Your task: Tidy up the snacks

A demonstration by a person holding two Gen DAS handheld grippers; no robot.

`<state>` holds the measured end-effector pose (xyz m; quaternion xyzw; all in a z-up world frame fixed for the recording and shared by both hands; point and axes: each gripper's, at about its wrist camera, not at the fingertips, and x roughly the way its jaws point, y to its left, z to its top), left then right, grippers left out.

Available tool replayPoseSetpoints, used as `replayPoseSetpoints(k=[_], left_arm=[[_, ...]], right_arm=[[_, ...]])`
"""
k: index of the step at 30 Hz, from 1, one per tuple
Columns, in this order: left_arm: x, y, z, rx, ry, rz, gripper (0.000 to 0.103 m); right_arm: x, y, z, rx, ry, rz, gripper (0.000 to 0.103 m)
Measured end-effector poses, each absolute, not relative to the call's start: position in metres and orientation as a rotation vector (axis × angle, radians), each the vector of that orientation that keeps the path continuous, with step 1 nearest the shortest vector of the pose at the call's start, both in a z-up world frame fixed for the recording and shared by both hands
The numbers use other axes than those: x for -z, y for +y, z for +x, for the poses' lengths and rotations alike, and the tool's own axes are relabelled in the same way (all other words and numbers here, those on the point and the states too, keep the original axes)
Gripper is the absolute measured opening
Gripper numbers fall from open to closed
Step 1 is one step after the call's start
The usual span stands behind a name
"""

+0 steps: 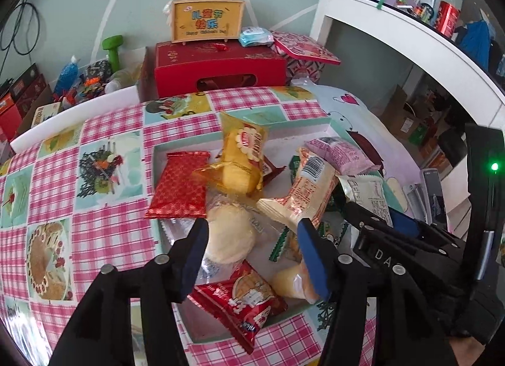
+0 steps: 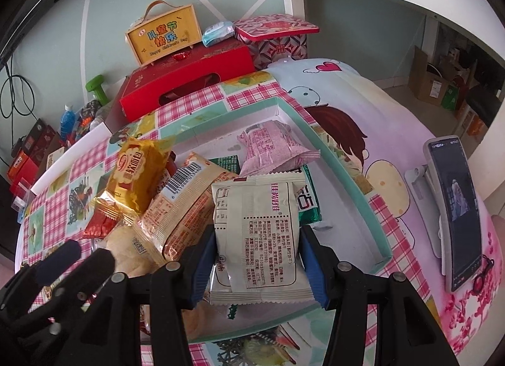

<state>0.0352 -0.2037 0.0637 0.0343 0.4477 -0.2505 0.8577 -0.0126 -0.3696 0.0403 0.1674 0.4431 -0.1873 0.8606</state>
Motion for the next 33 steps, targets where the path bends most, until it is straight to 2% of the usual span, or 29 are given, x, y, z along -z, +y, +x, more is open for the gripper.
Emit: replayPoseSetpoints(k=[1,3,5,11,17,33], left_arm=[[-0.065,-0.2,0.035,0.512,0.94,0.066,0.07],[-0.069,-0.19,0.036,0.467,0.937,0.05,0.076],[-0.07,-0.177,0.037,0.406,0.945,0.036,0.08],[-0.059,-0.141,0.039,0.238,0.972,0.017,0.086],[-0.047,-0.111,0.032,0.122,0.975,0.03,0.099],[-0.016,-0.049,-0.015,0.009,1.067,0.012,0.099]], right_arm=[[-0.041,-0.37,-0.014,0.392,0.926,0.353,0.063],[-0.045,-0.368,-0.017,0.374,0.906,0.36,0.08],[-0.049,-0.364,-0.02,0.359,0.894,0.355,0.082],[-0.055,-0.347,-0.028,0.331,0.868,0.322,0.103],[-0.065,-0.32,-0.037,0.274,0.821,0.292,0.103],[-0.04,-0.243,-0.072,0.134,0.895,0.203,0.103]])
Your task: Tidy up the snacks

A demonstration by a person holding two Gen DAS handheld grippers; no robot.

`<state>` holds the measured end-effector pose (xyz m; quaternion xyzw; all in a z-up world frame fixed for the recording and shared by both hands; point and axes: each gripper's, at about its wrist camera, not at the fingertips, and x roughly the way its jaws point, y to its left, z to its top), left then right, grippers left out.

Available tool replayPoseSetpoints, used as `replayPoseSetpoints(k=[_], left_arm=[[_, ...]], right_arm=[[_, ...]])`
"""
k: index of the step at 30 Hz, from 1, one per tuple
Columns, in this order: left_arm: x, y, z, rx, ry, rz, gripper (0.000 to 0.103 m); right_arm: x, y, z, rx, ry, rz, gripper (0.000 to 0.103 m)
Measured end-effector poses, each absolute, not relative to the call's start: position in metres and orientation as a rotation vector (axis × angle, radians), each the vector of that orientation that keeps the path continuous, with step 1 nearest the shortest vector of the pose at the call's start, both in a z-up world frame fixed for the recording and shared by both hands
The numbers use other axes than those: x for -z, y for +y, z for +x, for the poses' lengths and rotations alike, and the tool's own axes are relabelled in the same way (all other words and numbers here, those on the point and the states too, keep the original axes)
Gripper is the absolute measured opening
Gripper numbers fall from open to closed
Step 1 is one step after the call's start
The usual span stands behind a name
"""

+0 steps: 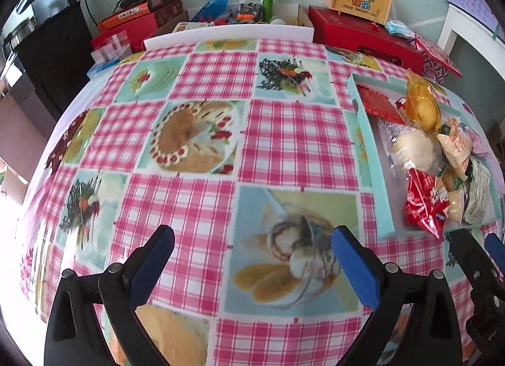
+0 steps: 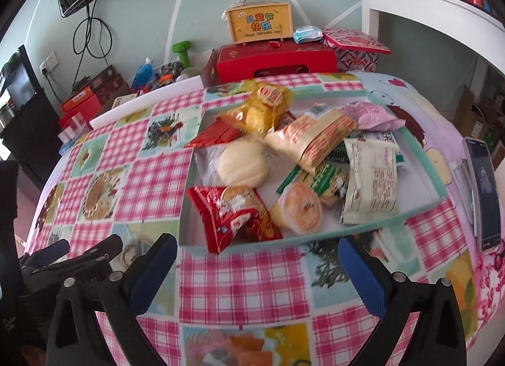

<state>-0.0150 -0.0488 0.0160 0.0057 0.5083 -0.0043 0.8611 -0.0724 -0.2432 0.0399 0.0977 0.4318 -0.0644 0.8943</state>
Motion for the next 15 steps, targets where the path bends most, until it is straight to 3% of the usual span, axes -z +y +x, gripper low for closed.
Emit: replayPoseSetpoints(k=[15], left_arm=[[-0.006,-0.042,-0.008,-0.009,1.117,-0.018,0.099]], right_arm=[[-0.03,-0.264,-0.068,0.208,0.931,0.239,0.103]])
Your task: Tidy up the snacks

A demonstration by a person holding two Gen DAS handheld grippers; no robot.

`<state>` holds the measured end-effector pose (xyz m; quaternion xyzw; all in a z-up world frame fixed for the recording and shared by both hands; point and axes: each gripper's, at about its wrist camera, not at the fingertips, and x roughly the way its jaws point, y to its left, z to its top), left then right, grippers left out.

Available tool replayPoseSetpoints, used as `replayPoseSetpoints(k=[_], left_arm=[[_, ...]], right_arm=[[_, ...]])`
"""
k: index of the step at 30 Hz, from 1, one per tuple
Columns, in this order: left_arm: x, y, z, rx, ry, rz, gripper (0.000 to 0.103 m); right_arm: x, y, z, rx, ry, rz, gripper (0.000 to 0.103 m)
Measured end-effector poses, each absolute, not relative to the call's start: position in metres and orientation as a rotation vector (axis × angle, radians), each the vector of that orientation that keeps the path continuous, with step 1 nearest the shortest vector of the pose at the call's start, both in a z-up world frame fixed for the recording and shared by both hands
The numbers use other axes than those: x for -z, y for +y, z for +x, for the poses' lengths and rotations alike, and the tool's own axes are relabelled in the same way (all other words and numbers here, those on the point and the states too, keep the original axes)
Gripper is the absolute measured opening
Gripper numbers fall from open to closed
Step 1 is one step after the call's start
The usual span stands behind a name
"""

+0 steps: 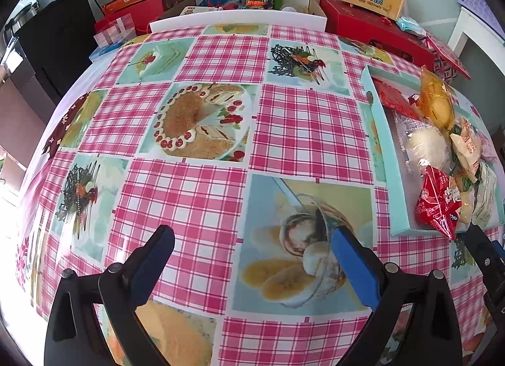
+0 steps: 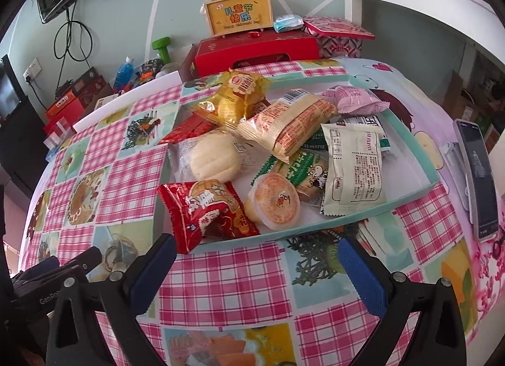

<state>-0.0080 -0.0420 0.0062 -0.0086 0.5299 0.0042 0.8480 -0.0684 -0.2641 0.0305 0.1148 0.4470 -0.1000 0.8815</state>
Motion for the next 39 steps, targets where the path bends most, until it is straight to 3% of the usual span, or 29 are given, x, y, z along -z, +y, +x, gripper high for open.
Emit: replayPoseSetpoints(k=[39], left_arm=[[0.002,-0.058,-0.01,0.019,1.133,0.061,0.099]], right_arm=[[-0.033,-0.269,-0.072,0.205,0.929,0.254,0.103]])
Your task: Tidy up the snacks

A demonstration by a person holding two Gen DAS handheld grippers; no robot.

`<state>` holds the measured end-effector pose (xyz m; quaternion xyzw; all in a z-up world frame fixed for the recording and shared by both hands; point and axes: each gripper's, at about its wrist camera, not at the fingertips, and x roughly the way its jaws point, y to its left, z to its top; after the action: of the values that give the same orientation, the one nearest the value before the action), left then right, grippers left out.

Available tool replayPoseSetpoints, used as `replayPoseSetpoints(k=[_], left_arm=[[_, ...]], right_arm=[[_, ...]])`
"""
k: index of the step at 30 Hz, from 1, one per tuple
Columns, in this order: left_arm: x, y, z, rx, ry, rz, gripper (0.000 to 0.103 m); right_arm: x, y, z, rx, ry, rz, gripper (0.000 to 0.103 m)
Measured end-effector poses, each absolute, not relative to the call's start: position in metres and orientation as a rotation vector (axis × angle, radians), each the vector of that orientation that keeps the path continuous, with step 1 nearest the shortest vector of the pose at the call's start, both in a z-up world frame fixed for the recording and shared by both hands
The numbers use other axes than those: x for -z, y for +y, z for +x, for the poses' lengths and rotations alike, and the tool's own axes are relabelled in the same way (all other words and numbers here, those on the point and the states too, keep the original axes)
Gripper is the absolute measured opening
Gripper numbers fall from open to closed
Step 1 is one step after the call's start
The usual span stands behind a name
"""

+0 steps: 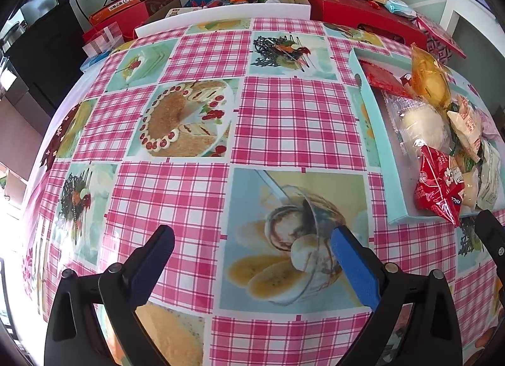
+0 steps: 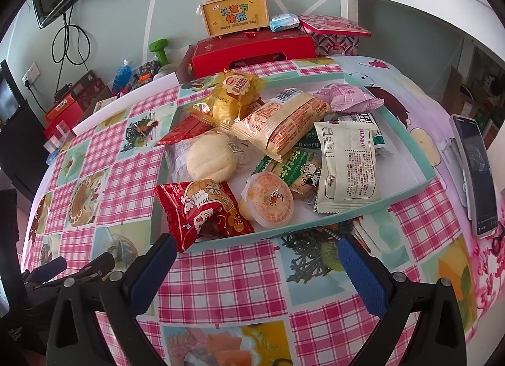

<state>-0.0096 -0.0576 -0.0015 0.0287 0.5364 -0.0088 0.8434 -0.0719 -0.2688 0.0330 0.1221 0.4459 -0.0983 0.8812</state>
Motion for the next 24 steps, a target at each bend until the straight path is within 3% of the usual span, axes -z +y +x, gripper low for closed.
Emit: replayPoseSetpoints(k=[24], left_arm=[[0.0024,-0.0588,-0.0097,0.014,1.133,0.069,0.099]], right_arm=[[-0.0319,-0.269,-0.0718,0.205,0.933,0.253,0.103]])
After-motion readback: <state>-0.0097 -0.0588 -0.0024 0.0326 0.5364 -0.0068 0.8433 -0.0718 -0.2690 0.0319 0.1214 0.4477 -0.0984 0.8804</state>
